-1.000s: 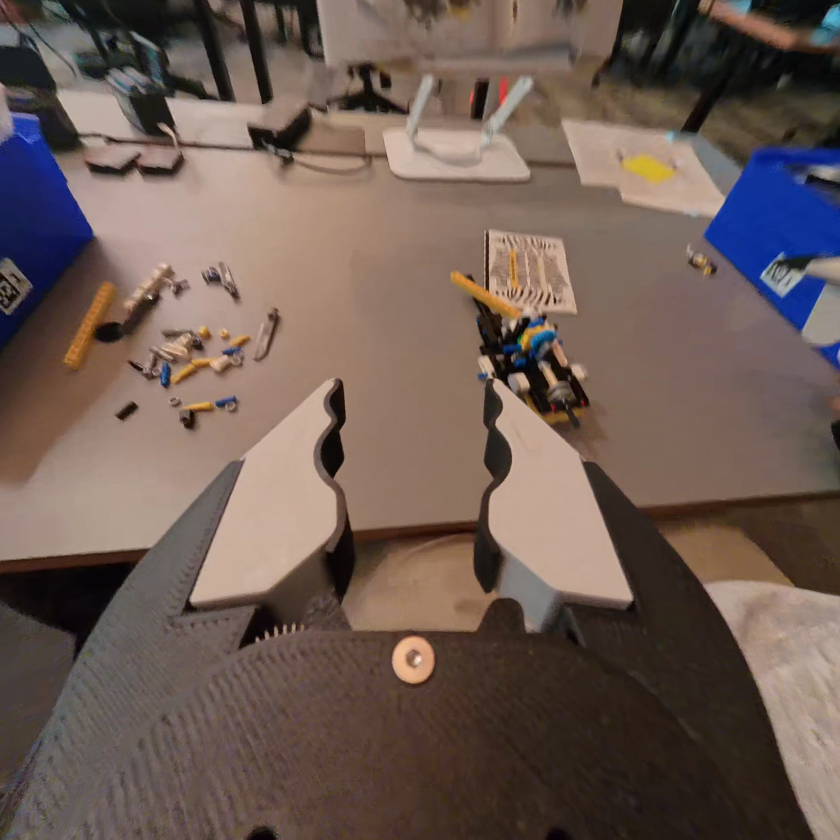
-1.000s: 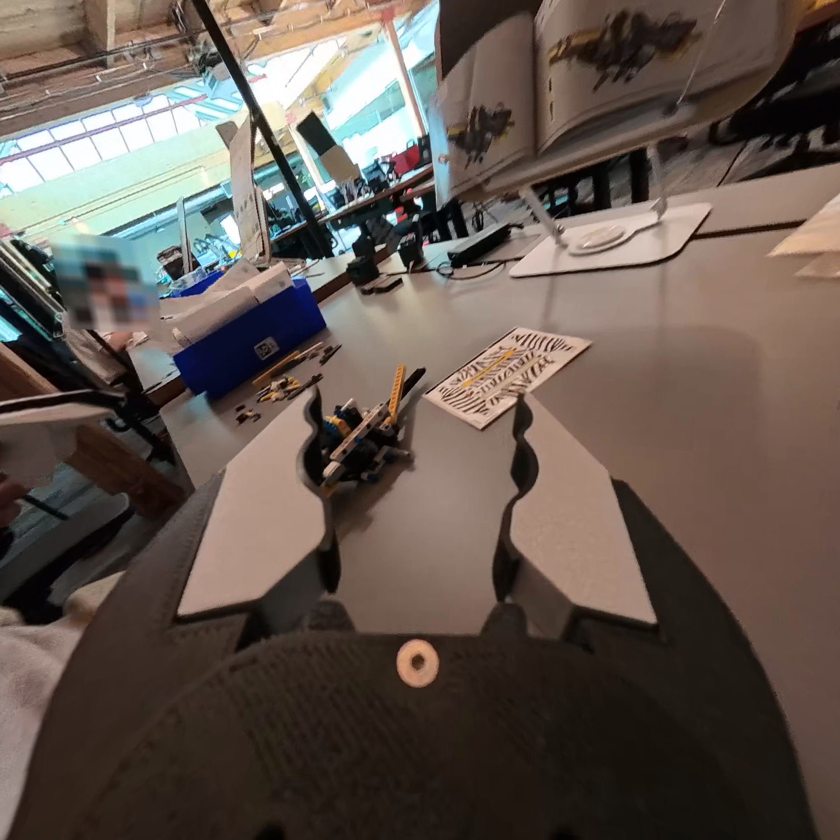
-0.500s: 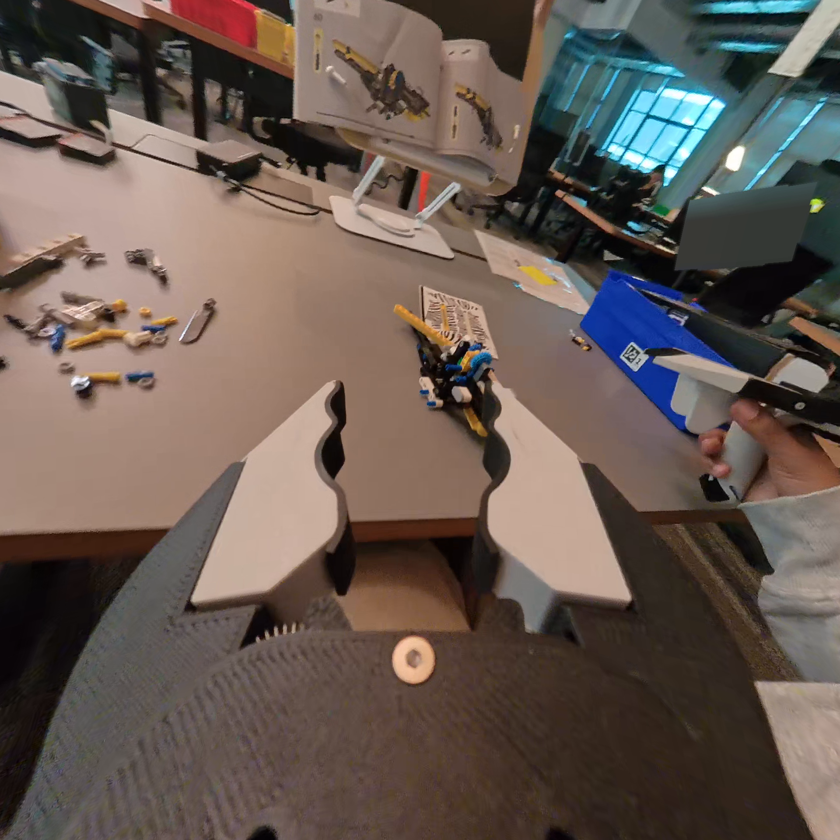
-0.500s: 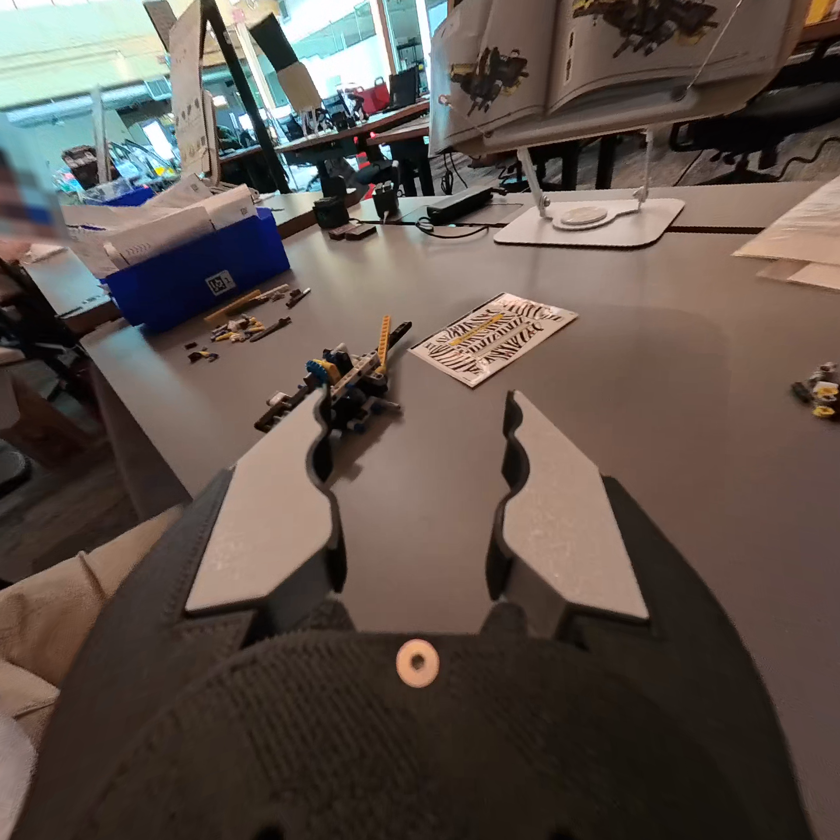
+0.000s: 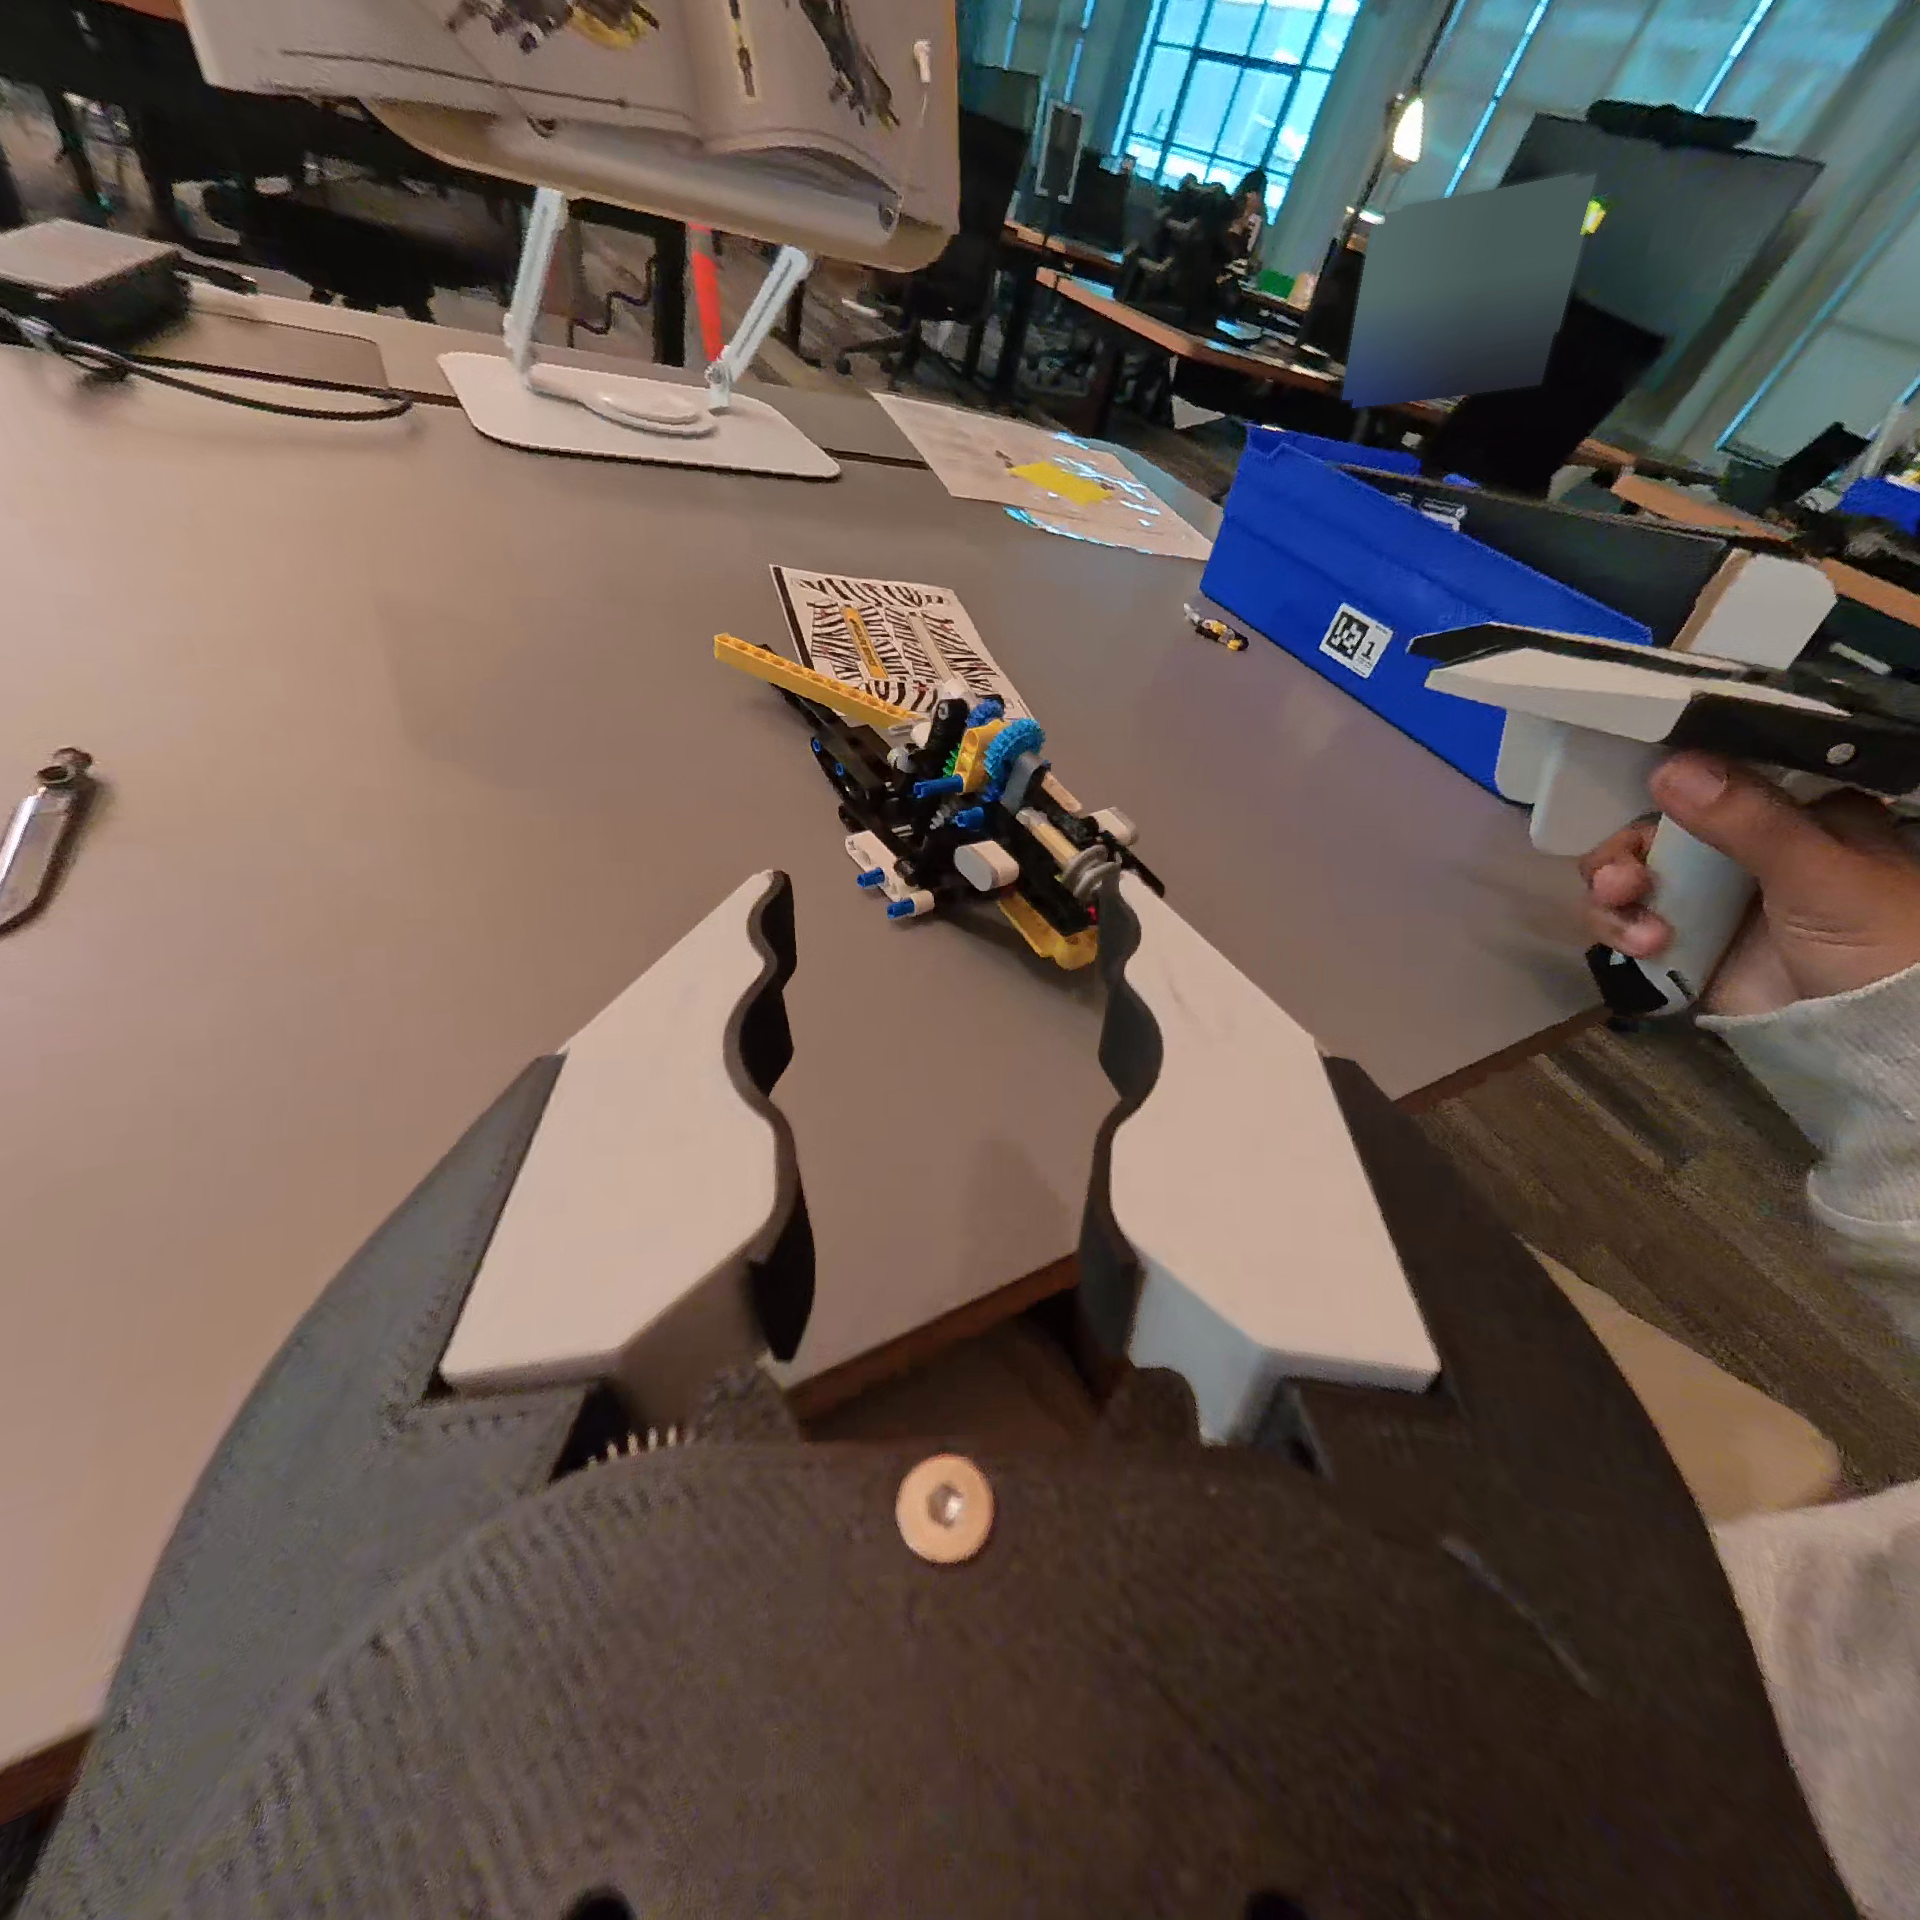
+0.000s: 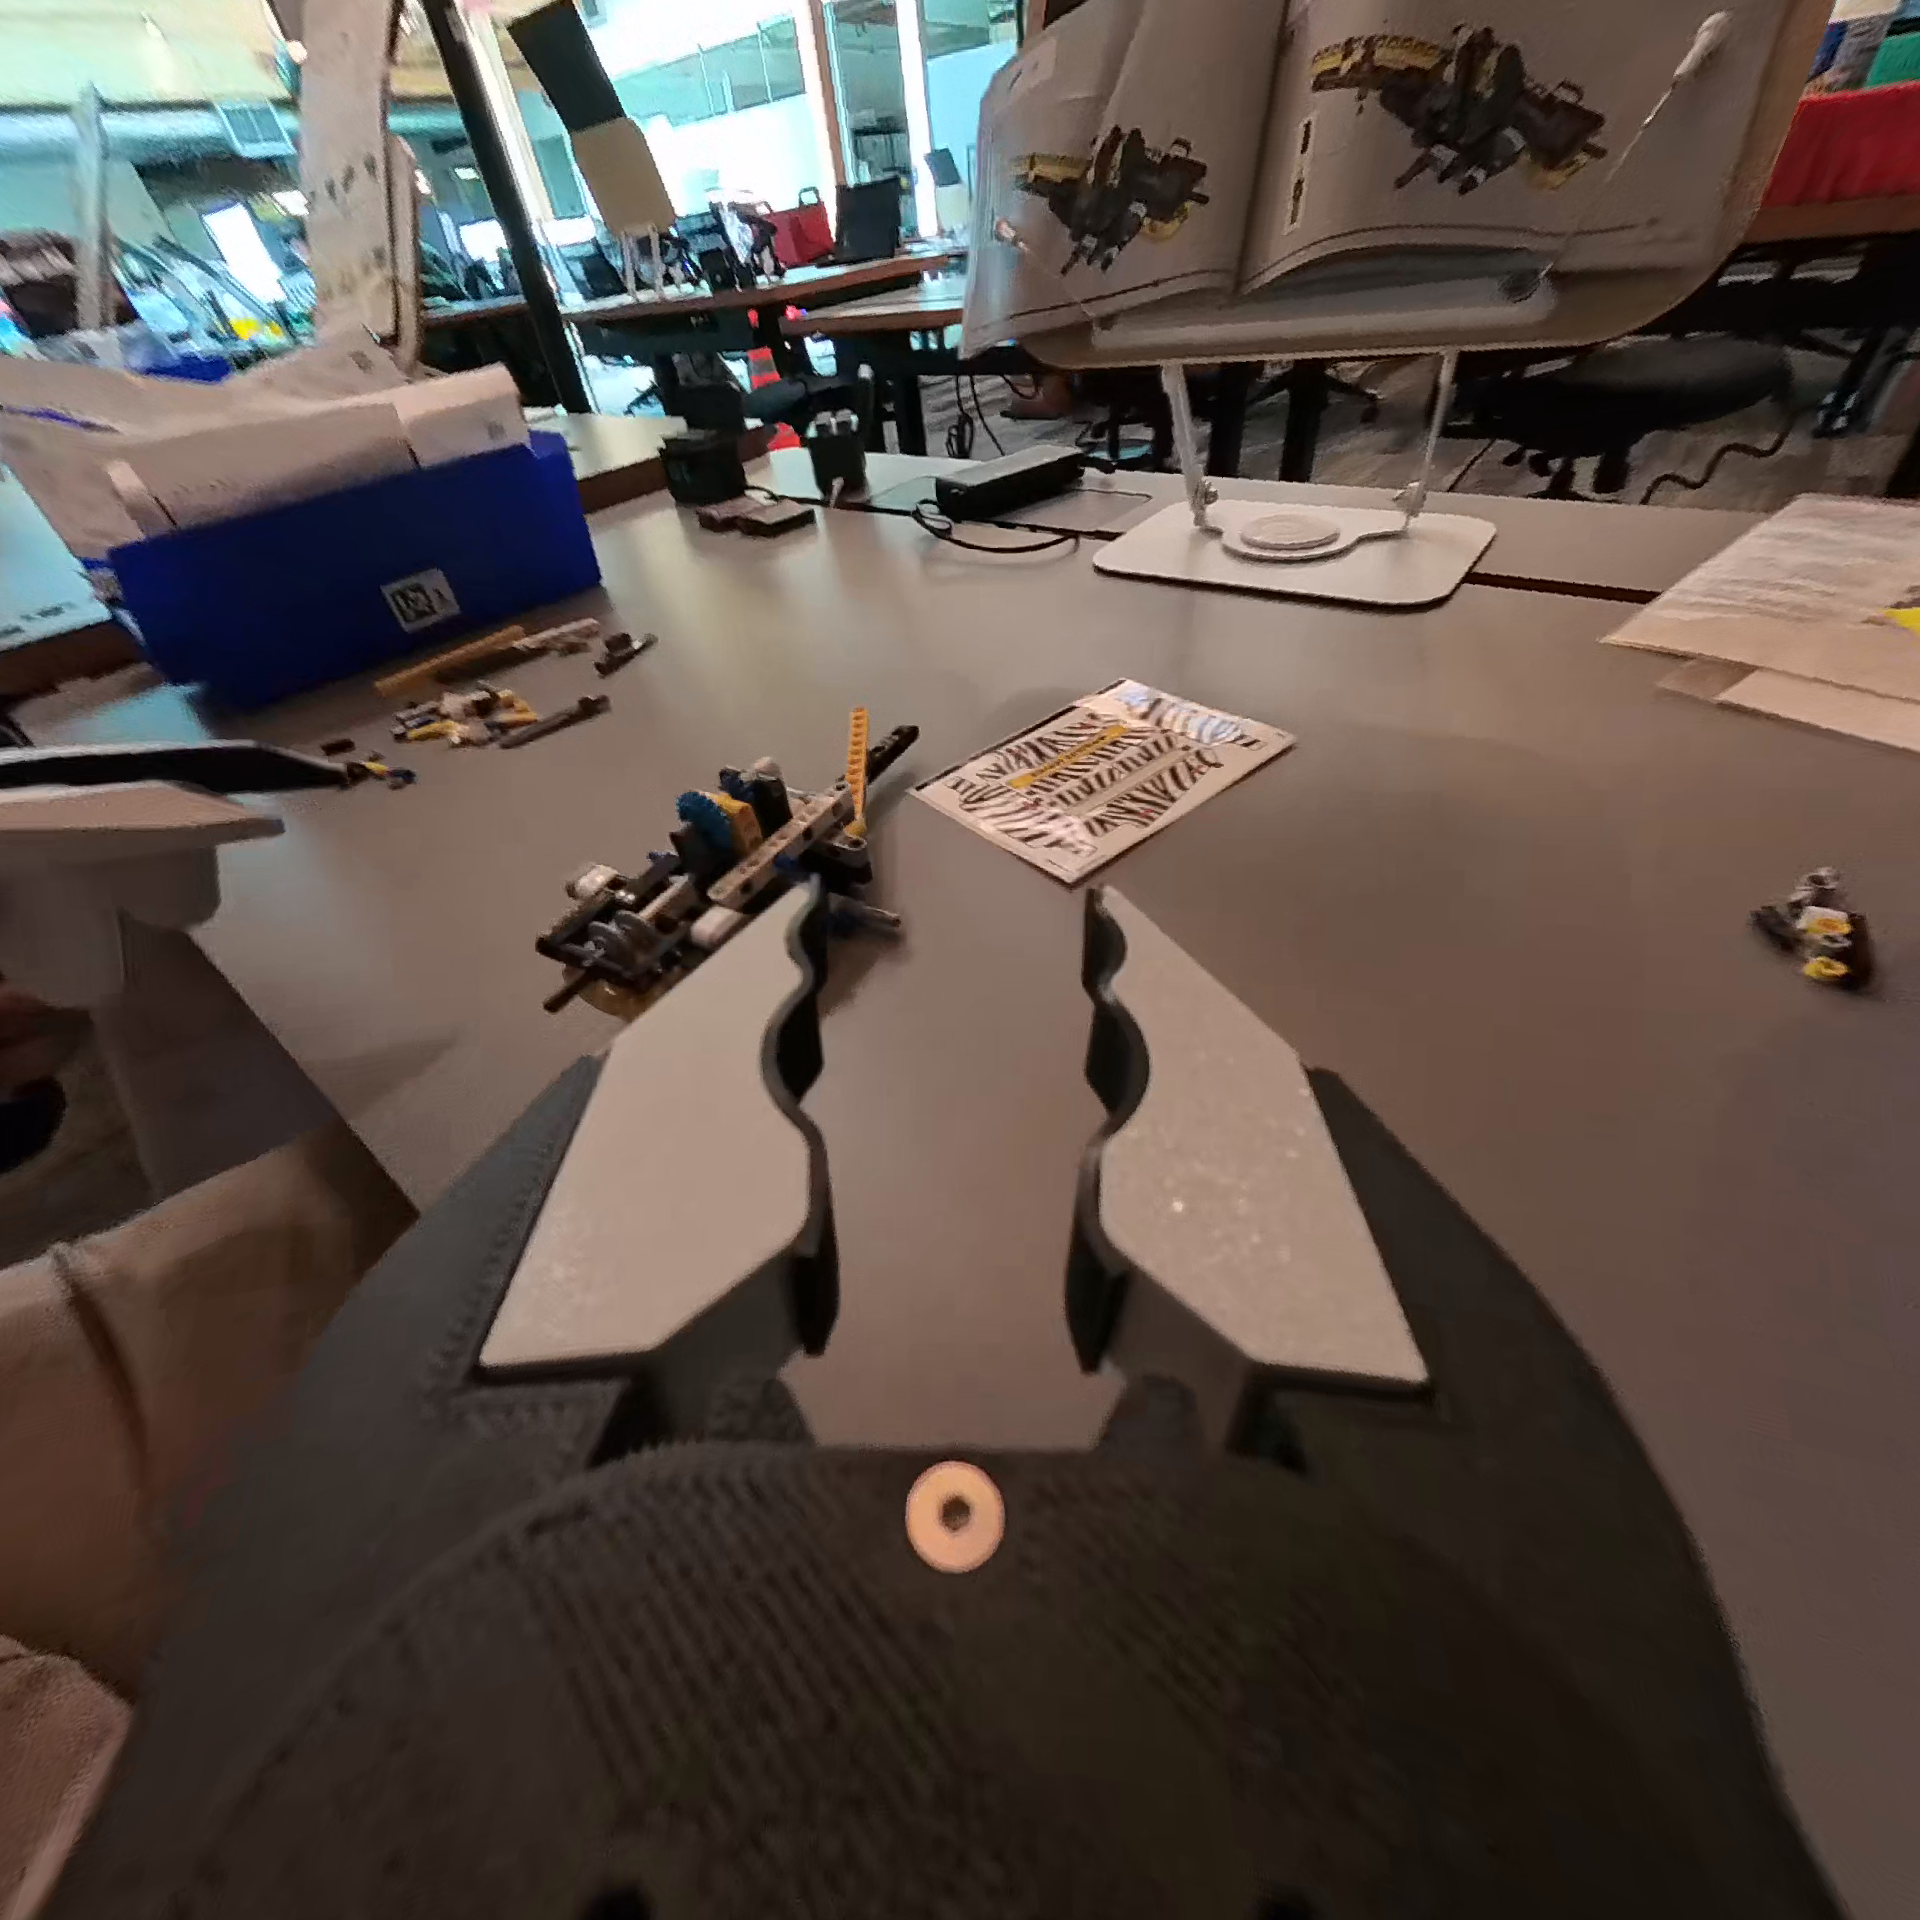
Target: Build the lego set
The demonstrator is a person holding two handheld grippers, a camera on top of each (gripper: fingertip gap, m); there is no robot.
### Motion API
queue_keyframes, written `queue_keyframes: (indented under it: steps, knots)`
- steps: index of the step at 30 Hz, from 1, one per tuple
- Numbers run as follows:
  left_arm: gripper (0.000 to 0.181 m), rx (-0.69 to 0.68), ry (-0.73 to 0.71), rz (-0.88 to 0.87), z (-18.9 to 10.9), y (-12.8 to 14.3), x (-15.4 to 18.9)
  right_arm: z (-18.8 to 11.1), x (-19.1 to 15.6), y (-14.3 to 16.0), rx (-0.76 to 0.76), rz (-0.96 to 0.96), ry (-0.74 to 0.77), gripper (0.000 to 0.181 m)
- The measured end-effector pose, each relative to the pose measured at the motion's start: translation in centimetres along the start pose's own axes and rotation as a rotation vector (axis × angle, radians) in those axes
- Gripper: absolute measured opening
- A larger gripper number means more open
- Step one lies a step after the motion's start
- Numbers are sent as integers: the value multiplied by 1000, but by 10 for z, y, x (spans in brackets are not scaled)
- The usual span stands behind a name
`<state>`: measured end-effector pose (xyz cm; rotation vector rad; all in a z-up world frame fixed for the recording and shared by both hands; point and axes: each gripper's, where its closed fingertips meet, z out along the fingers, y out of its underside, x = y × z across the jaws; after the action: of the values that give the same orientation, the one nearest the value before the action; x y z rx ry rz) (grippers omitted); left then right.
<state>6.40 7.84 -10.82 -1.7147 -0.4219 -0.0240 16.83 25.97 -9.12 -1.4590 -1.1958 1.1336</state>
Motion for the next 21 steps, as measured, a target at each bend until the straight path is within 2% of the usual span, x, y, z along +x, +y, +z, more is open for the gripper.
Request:
queue_keyframes:
  steps: [3, 9, 11, 16, 18, 21]
  knots:
    - [54, 19, 16, 33, 15, -5, -18, 2, -5, 1, -7, -17, 4, 45]
    - [56, 36, 95, 30, 52, -38, -51, 15, -10, -15, 86, -45, -39, 38]
    - [56, 57, 116, 17, 58, -46, -56, 24, -7, -14, 71, -33, -48, 37]
    - [55, 165, 151, 62, 56, -52, -51, 45, -1, -29, 128, 14, -60, 35]
    - [55, 200, 192, 77, 49, -61, -36, 51, -2, -26, 110, 81, -95, 37]
    - [56, 170, 232, 178, 43, -56, -20, 48, -5, -24, 106, 111, -105, 39]
